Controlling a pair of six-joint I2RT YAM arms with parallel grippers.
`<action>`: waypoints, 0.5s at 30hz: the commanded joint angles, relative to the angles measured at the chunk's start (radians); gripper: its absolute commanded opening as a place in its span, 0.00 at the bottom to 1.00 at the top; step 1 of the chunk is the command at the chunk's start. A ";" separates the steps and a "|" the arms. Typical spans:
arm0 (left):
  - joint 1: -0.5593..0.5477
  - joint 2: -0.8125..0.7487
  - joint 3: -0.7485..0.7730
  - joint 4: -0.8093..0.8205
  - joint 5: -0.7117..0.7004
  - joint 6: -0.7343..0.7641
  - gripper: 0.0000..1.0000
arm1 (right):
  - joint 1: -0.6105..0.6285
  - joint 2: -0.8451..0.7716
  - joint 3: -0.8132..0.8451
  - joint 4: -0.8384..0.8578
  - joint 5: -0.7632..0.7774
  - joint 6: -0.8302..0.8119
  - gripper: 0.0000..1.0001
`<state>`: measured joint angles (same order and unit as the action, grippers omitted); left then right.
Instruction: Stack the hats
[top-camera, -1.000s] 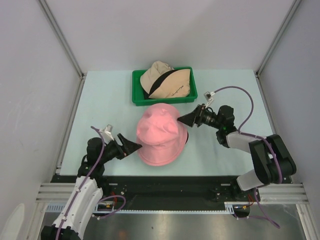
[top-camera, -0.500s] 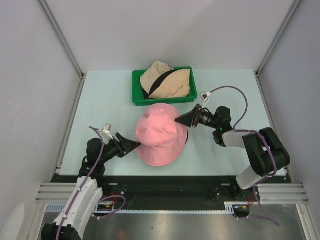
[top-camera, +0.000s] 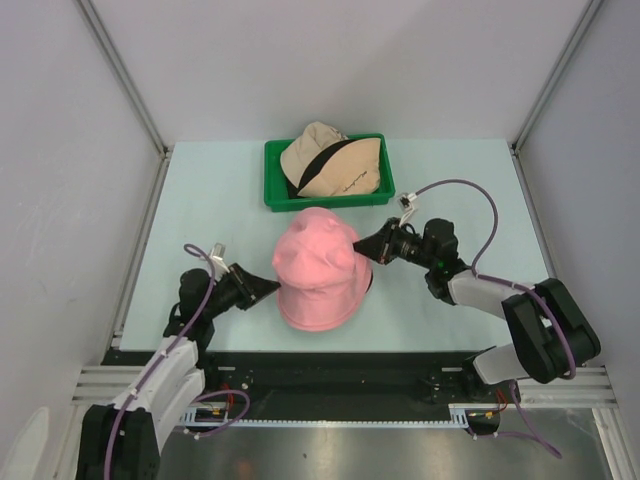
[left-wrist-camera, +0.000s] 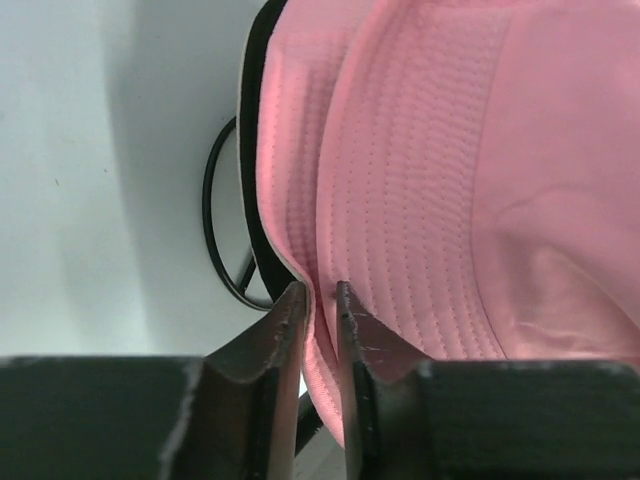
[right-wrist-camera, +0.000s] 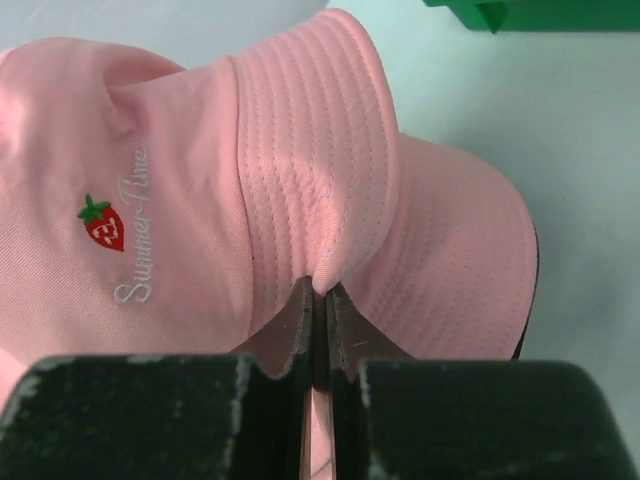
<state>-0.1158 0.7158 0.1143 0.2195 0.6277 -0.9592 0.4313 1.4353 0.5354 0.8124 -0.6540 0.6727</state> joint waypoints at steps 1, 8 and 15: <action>0.001 0.045 0.048 0.127 -0.017 0.011 0.20 | 0.030 -0.024 -0.009 -0.265 0.142 -0.082 0.00; 0.001 0.146 0.079 0.190 -0.031 0.014 0.06 | 0.119 -0.003 -0.026 -0.393 0.309 -0.075 0.00; 0.001 0.221 0.151 0.154 -0.055 0.060 0.04 | 0.179 0.024 -0.066 -0.374 0.370 -0.022 0.00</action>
<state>-0.1158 0.9127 0.1890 0.3550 0.6090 -0.9512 0.5850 1.4357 0.5179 0.5388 -0.3622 0.6548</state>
